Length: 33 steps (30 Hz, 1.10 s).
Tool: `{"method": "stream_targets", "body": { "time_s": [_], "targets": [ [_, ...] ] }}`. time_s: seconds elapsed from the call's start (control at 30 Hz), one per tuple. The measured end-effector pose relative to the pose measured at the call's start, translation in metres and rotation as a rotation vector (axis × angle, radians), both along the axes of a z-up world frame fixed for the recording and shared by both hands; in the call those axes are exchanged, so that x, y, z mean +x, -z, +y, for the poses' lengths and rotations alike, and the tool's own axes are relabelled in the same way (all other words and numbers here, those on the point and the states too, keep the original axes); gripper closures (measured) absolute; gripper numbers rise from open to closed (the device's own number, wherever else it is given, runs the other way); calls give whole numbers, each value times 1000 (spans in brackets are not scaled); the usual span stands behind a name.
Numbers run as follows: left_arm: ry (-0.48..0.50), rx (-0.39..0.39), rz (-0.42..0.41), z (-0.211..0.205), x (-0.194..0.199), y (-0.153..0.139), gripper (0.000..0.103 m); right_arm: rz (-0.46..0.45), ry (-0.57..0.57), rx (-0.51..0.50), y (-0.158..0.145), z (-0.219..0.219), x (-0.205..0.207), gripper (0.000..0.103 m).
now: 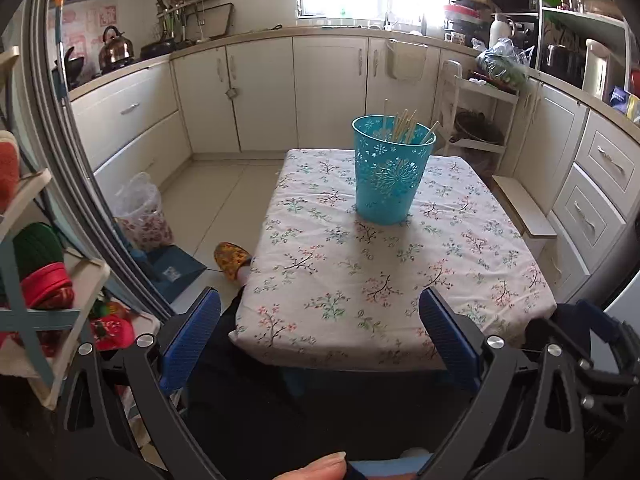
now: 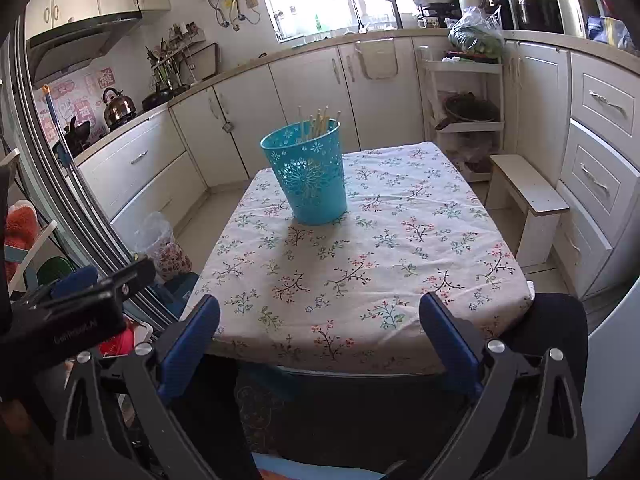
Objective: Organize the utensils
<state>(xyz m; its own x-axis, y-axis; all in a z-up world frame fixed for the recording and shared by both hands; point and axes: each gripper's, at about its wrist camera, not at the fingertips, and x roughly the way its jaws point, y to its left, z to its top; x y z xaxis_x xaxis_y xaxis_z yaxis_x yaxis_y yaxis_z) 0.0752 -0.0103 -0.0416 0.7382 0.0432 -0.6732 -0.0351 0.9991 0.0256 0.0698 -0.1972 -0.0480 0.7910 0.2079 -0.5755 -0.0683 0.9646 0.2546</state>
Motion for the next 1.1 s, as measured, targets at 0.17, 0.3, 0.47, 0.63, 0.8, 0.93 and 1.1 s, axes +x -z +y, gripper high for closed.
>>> {"method": "stream_targets", "body": {
  "time_s": [0.17, 0.3, 0.47, 0.63, 0.8, 0.93, 1.1],
  "targets": [
    [3, -24, -12, 3, -13, -6, 7, -22, -12, -6, -4, 4, -5, 7],
    [5, -20, -15, 4, -19, -6, 7, -35, -26, -16, -6, 8, -9, 7],
    [12, -24, -31, 5, -23, -8, 7, -30, -14, 2, -3, 3, -8, 7],
    [14, -35, -46, 6, -27, -10, 7, -23, -12, 8, -1, 2, -8, 7],
    [8, -46, -46, 9, -28, -11, 7, -9, -17, 4, 1, 4, -8, 7],
    [6, -48, -40, 10, -28, -9, 7, -15, -17, 0, 0, 7, -11, 7],
    [8, -48, -36, 9, -29, -8, 7, -14, -17, -2, 0, 9, -12, 7]
  ]
}}
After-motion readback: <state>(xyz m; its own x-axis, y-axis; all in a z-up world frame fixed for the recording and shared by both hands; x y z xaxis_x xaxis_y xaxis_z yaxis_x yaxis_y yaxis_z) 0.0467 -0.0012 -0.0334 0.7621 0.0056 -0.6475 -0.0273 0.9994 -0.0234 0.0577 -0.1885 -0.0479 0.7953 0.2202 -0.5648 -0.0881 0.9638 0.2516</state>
